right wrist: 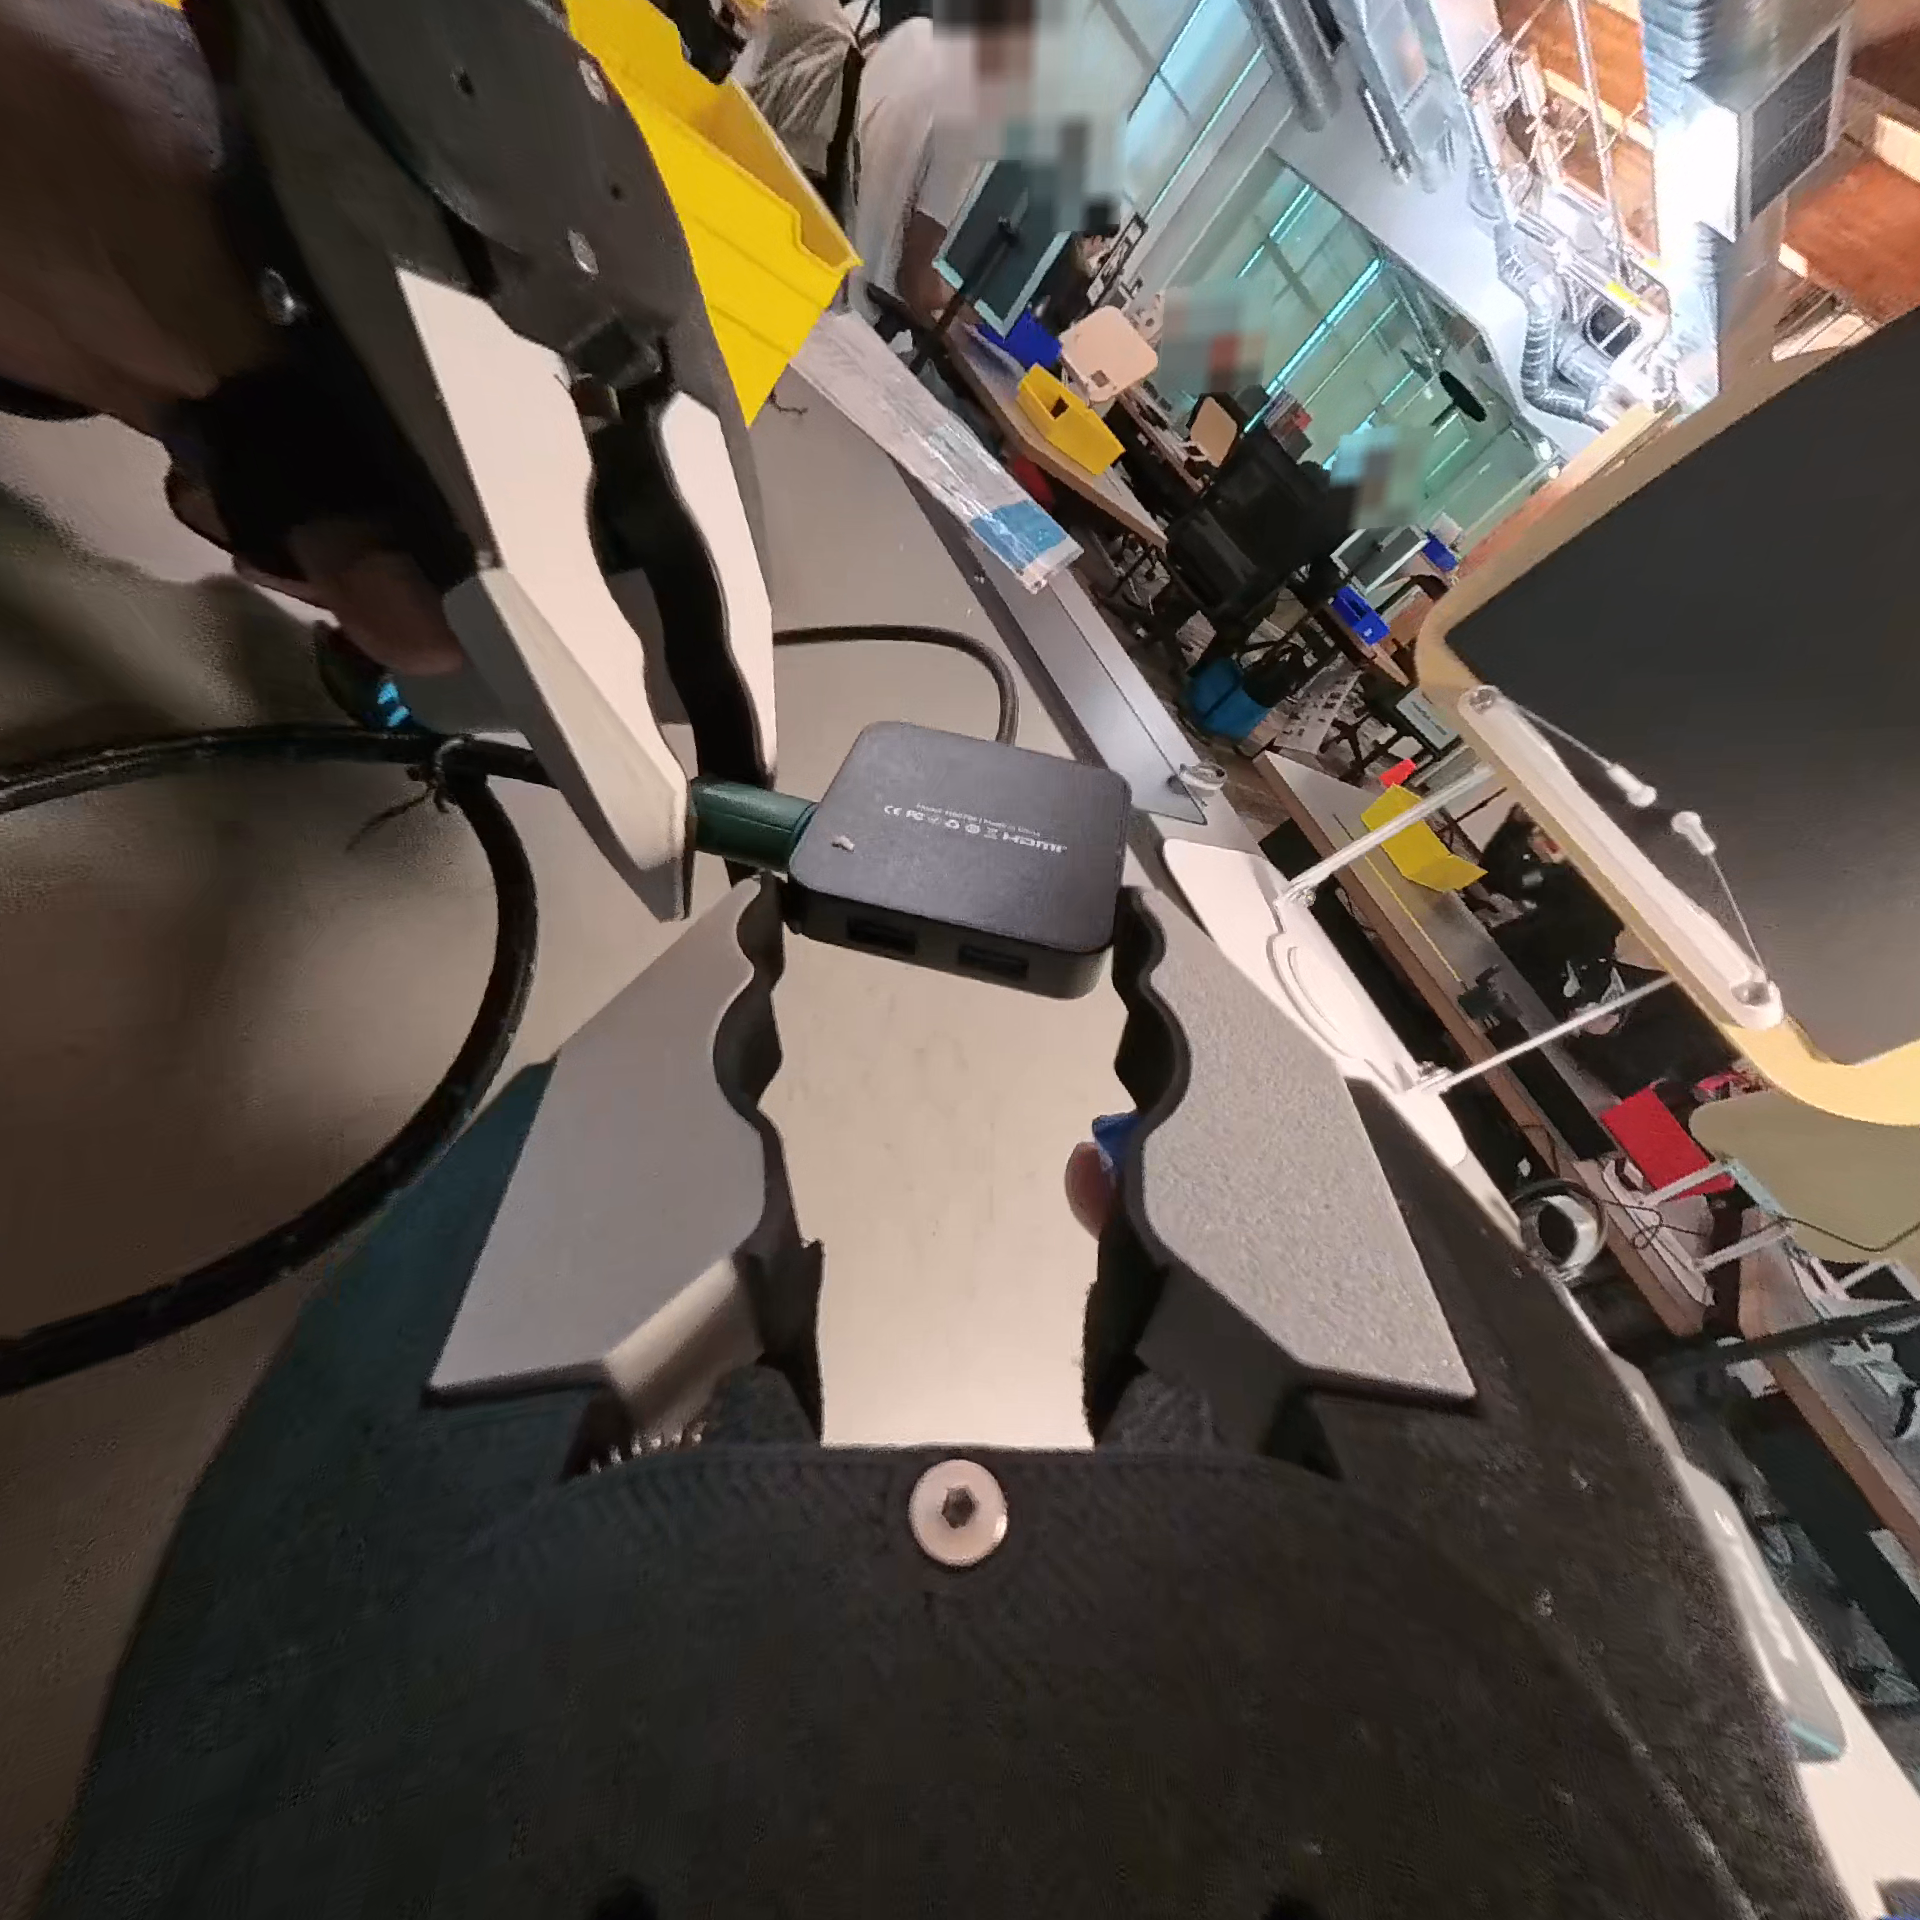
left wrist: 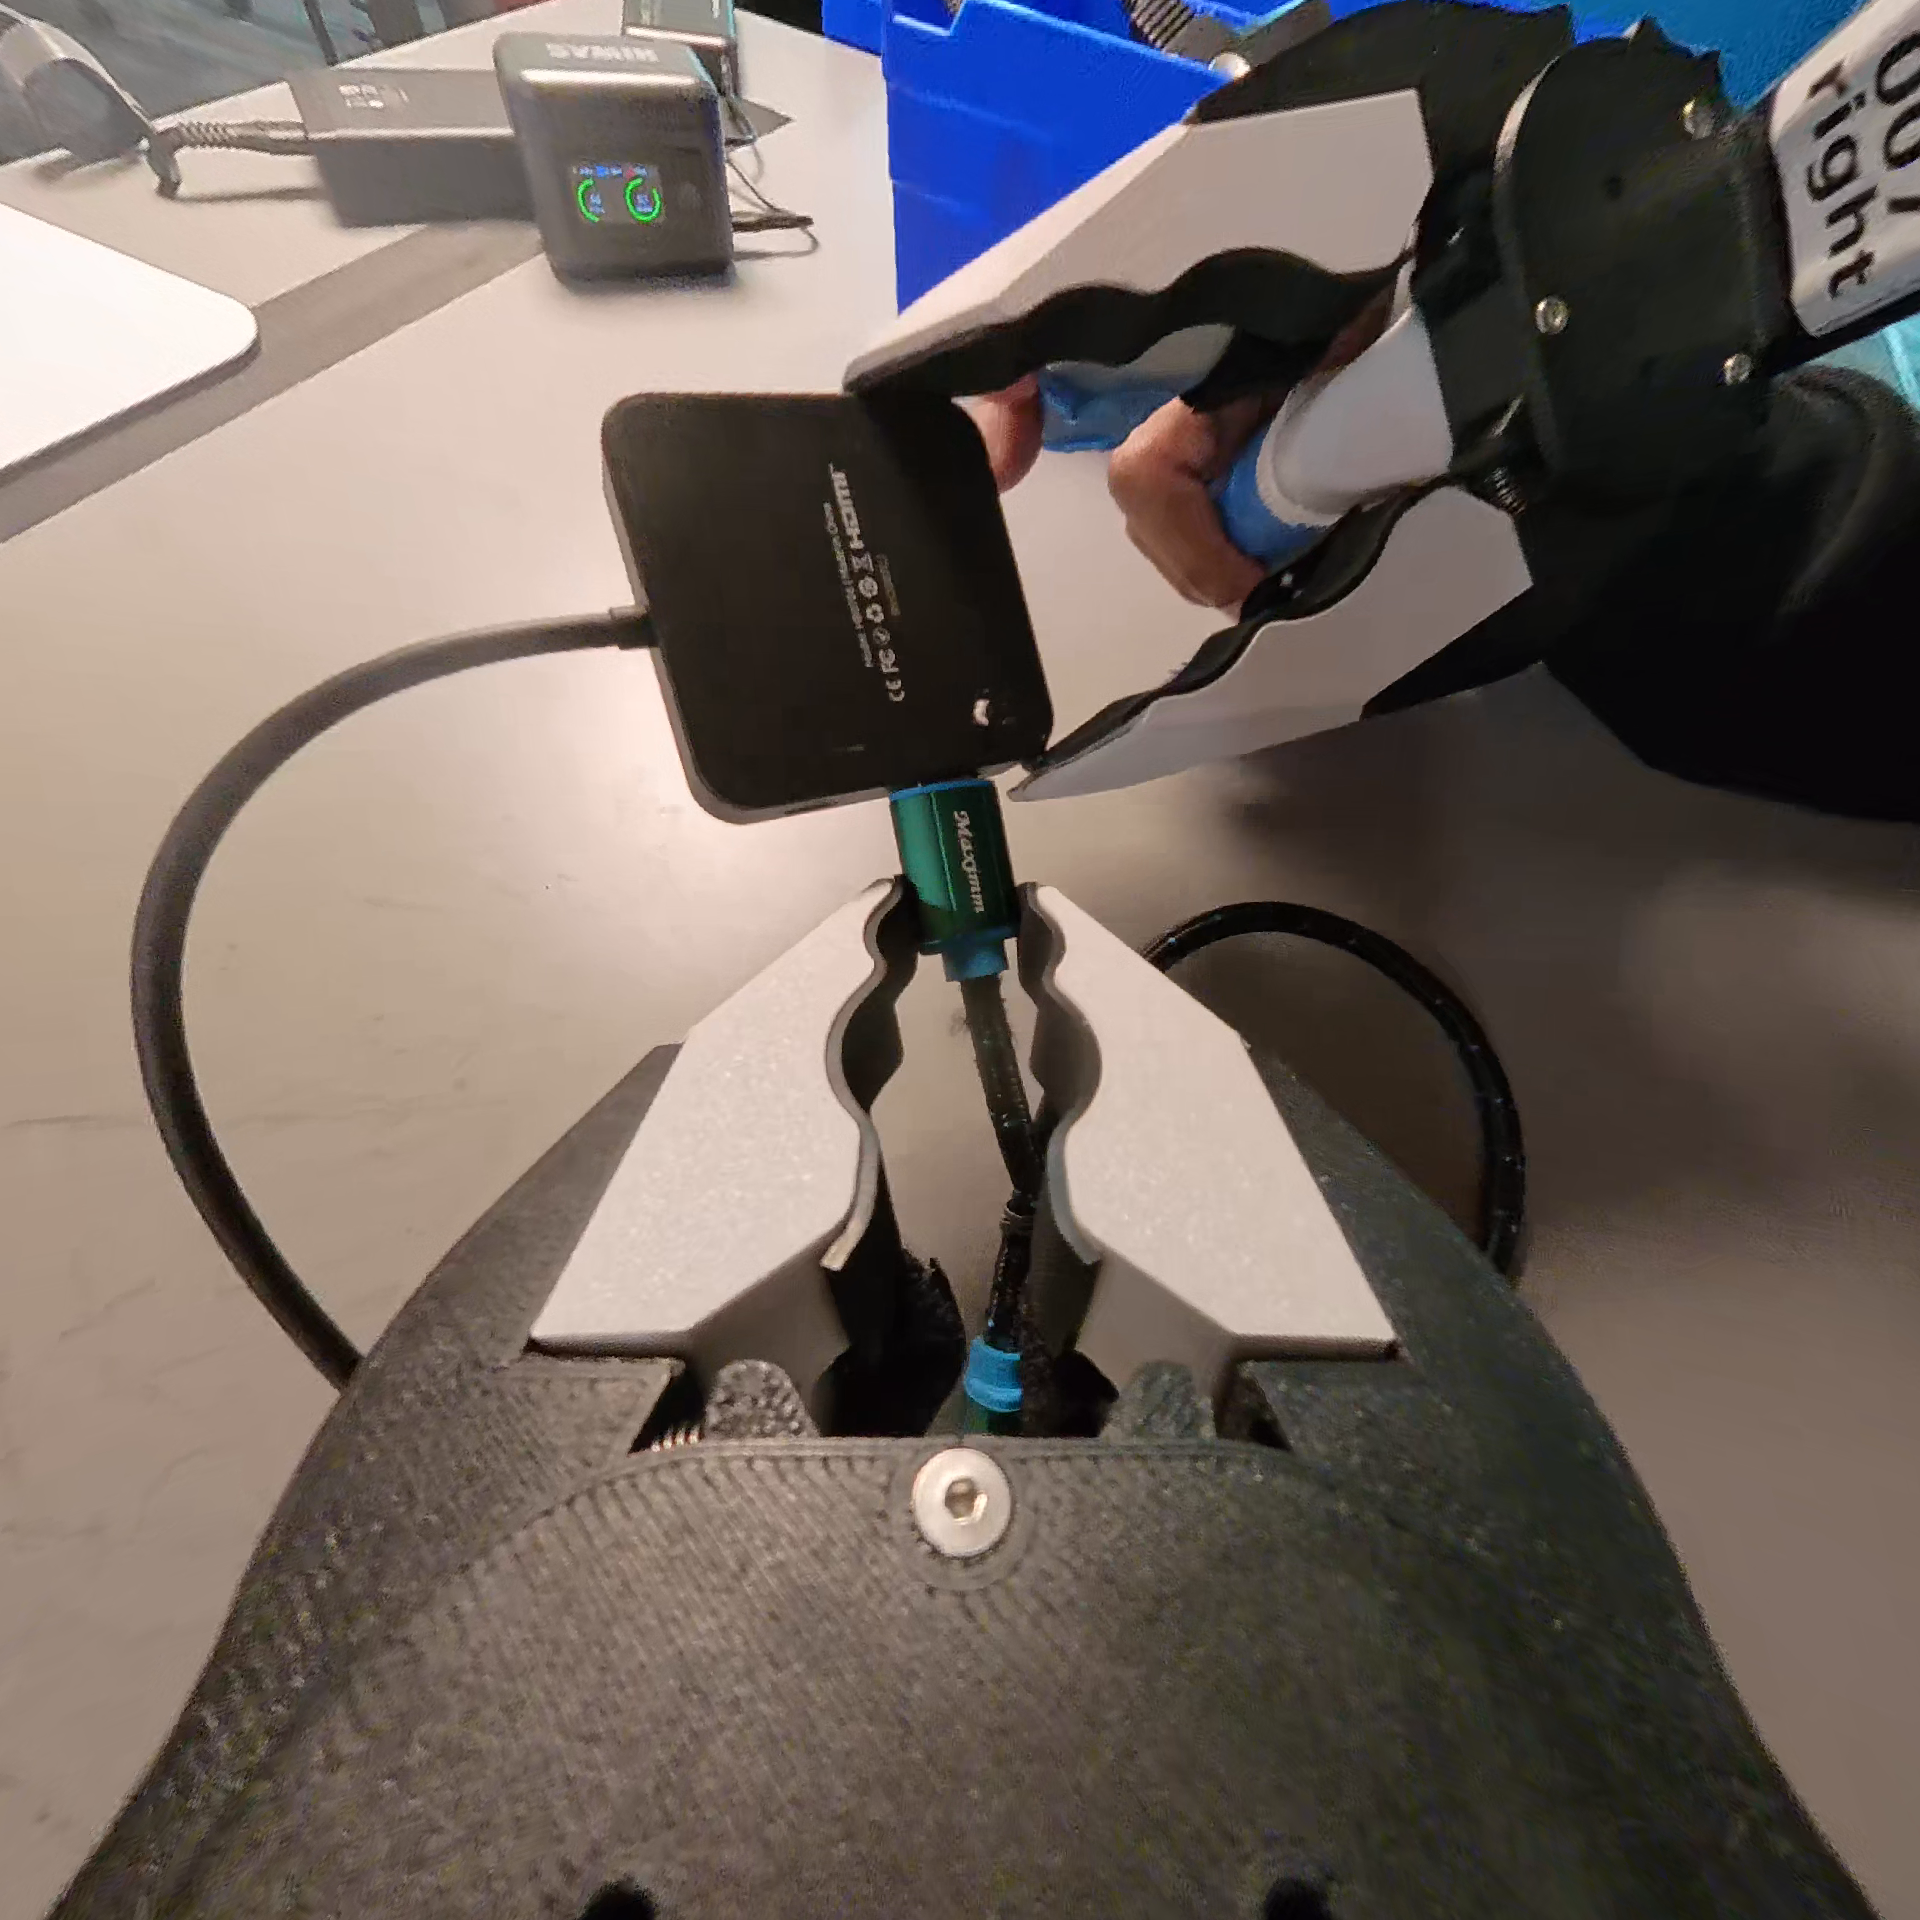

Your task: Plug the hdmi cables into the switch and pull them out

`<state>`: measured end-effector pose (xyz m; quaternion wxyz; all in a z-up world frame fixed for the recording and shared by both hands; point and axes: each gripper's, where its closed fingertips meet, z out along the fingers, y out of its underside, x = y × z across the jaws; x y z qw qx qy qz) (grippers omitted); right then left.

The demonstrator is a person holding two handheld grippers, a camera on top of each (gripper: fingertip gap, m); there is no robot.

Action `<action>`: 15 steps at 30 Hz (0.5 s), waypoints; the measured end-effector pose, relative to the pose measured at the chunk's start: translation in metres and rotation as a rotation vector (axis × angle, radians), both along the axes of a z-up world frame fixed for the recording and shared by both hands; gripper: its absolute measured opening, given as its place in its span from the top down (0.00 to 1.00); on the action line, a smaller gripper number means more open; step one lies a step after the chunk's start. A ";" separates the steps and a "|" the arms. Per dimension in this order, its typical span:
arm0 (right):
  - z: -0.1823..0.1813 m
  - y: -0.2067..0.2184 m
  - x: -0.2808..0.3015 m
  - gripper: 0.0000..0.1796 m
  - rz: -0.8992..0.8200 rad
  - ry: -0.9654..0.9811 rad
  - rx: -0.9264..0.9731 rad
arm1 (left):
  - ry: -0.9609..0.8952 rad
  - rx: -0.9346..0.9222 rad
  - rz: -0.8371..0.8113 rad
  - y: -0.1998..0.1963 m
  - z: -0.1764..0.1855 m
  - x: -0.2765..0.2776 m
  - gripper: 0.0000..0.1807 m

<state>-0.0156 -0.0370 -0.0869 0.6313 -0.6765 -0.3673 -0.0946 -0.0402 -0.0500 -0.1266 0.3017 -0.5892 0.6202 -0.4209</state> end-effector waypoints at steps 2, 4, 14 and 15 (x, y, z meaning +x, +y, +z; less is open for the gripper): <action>0.000 0.001 0.001 0.64 -0.012 0.002 -0.003 | -0.005 -0.027 0.024 0.001 0.000 0.001 0.92; 0.000 0.003 0.002 0.64 -0.036 -0.005 0.001 | -0.017 -0.029 0.055 0.004 0.001 0.002 0.92; 0.008 0.000 0.002 0.63 -0.021 0.029 0.033 | -0.046 0.010 0.069 0.012 0.007 0.001 0.90; 0.011 -0.001 0.003 0.64 -0.010 0.044 0.042 | -0.045 0.011 0.056 0.011 0.008 0.001 0.90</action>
